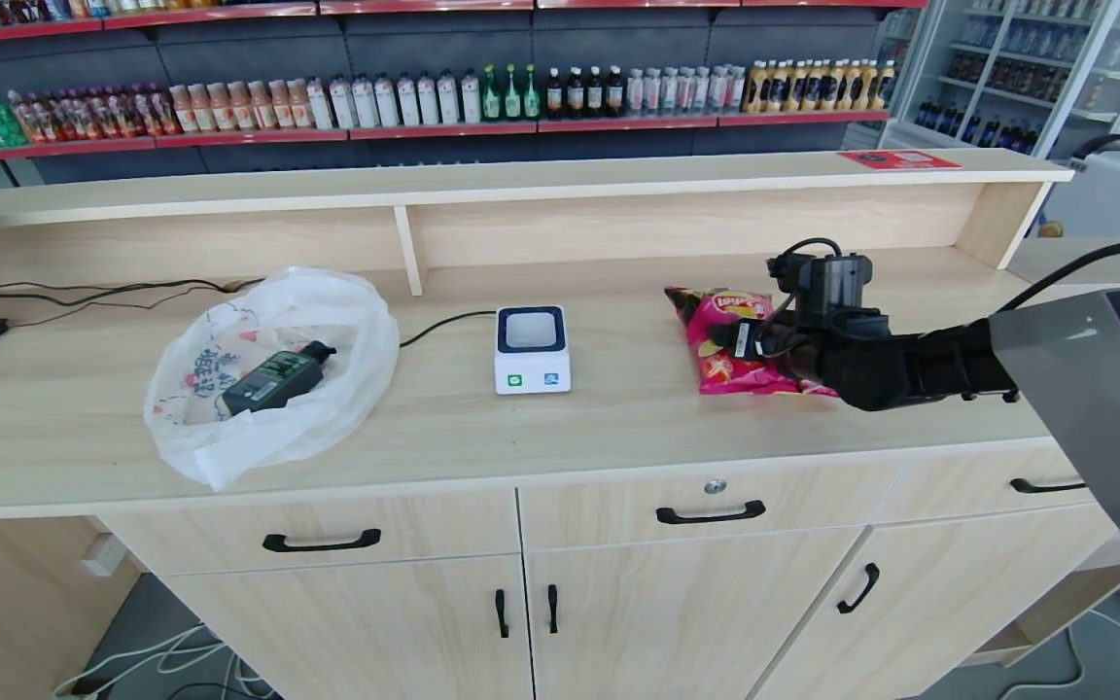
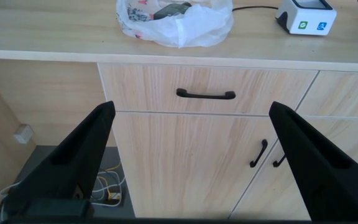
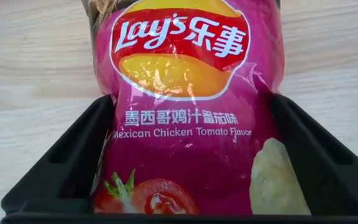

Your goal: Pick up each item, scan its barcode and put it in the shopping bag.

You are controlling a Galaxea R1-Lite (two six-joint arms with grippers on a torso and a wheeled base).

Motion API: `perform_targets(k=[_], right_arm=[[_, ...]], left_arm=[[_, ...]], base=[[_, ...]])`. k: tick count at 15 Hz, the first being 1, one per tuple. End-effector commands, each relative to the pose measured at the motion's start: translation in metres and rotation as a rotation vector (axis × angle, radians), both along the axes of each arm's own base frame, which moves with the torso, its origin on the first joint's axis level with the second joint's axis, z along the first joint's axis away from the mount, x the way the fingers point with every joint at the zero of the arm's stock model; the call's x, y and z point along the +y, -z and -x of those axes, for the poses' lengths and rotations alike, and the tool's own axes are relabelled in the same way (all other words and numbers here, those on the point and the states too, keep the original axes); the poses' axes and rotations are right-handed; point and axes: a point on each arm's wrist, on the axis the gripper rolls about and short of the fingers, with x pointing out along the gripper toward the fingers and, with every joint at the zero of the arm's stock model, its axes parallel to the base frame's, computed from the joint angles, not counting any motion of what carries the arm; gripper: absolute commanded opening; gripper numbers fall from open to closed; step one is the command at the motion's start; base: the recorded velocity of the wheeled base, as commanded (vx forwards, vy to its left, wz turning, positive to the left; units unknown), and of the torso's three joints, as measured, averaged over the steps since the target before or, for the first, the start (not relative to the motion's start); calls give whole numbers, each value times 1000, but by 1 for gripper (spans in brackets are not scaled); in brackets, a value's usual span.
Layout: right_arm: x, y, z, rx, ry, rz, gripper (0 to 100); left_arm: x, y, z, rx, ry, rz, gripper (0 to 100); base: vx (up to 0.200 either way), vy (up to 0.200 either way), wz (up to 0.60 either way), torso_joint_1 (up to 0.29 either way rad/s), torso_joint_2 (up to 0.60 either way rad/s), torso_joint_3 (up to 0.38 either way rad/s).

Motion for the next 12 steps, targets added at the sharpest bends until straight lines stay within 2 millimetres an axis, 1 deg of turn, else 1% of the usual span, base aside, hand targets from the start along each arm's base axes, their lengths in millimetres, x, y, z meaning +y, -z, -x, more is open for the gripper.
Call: perform_targets(k=[1, 2, 4, 5, 10, 12], right_arm=[[3, 2, -5, -6, -1, -2, 100], [3, 1, -5, -12, -1, -3, 100], [3, 5, -5, -7, 0, -7, 100], [1, 7, -7, -12, 3, -8, 0], [3, 2, -7, -36, 1, -13, 0], [3, -11, -3, -80, 7, -20, 0]], left_arm=[[0, 0, 0, 0, -1, 1, 100], [0, 0, 0, 0, -1, 2, 100], [0, 0, 0, 1, -1, 2, 100], [0, 0, 0, 3, 1, 2, 100], [0, 0, 0, 3, 0, 6, 100], [0, 0, 0, 3, 0, 6, 100]], base=[[0, 0, 0, 0, 0, 0], [0, 0, 0, 0, 0, 0], [0, 0, 0, 0, 0, 0], [0, 0, 0, 0, 0, 0], [0, 0, 0, 0, 0, 0], [0, 0, 0, 0, 0, 0]])
